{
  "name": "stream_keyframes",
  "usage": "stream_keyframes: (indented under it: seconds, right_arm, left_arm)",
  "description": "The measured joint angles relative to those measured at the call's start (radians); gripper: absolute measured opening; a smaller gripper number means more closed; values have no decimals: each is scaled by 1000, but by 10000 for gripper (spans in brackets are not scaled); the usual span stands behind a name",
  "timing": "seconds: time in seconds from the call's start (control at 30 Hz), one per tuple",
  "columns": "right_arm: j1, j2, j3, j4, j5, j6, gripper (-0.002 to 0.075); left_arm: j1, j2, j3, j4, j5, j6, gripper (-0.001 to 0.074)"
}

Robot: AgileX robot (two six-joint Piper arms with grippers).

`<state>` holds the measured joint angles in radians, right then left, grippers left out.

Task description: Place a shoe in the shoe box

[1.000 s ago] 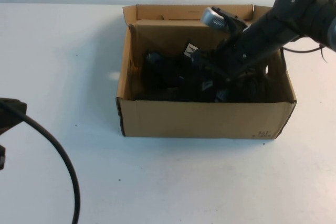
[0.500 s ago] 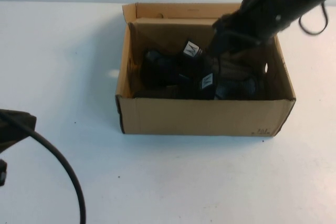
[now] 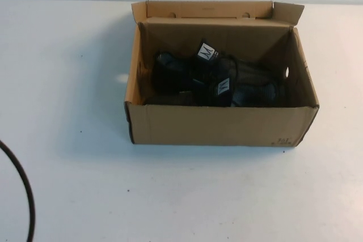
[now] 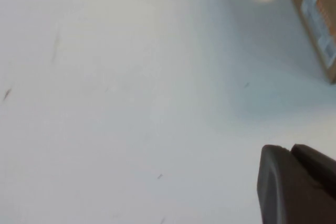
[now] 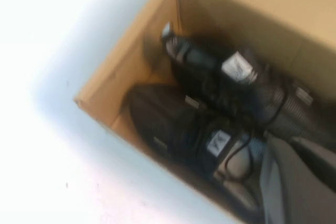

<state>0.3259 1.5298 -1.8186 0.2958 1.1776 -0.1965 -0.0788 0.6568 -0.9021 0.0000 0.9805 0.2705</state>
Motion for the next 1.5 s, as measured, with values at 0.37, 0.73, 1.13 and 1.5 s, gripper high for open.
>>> stream_keyframes:
  seconds: [0.37,0.73,1.13,1.5]
  right_arm:
    - [0,-462,412,17,-337,-114,-16]
    - [0,-918,914,21,-567,-146,-16]
    - [0,-1205,1417,21,-803,-179,-16]
    - [0,-1235,1547,28,-847,-181,-16]
  left_arm:
    - [0,-115,0,-609,-139,458,-1]
    - [0,-171,46,-725,-225,543,-1]
    - [-2,-171,141,-798,-224,534,-1]
    - [-63,-171,141,-848,-194,523,-1]
